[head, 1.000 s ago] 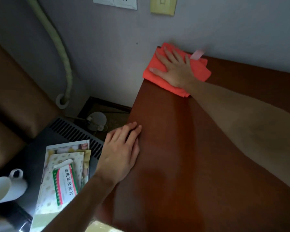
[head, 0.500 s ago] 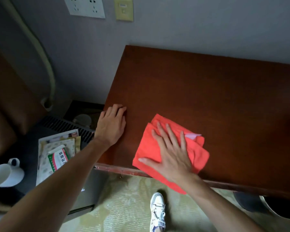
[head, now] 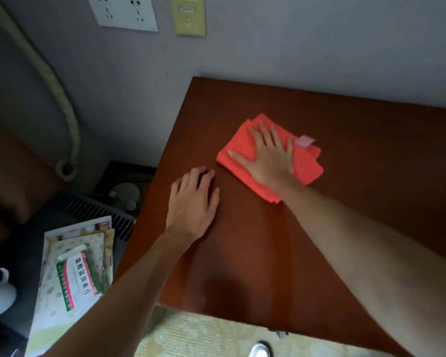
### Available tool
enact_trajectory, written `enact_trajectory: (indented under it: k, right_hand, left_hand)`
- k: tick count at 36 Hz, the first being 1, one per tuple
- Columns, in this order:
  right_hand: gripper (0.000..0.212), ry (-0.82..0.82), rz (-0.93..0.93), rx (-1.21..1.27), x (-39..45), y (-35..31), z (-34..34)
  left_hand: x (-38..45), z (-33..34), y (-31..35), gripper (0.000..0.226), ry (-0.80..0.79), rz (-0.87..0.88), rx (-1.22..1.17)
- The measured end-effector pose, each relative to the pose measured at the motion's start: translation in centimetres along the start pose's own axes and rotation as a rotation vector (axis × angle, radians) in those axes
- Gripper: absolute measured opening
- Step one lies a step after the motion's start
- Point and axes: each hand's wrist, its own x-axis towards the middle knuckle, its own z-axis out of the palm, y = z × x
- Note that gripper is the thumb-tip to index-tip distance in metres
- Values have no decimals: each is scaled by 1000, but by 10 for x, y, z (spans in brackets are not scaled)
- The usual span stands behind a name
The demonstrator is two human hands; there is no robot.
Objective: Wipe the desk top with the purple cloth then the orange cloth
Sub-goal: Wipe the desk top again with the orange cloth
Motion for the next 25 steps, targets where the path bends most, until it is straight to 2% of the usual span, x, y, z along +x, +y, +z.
enact_trajectory:
  k: [8, 13, 20, 25]
  right_hand:
    - [95, 38, -63, 9, 150, 27, -1]
    - [95, 35, -54, 2, 197, 36, -4]
    - [94, 18, -79, -36, 177, 40, -4]
    - [96, -34, -62, -51, 89, 44, -11]
  left_hand:
    - [-4, 7, 9, 53, -55, -18, 74]
    - [-1, 7, 10, 54, -85, -27, 130]
    - [-1, 5, 11, 55, -94, -32, 115]
    - [-1, 3, 9, 54, -70, -23, 65]
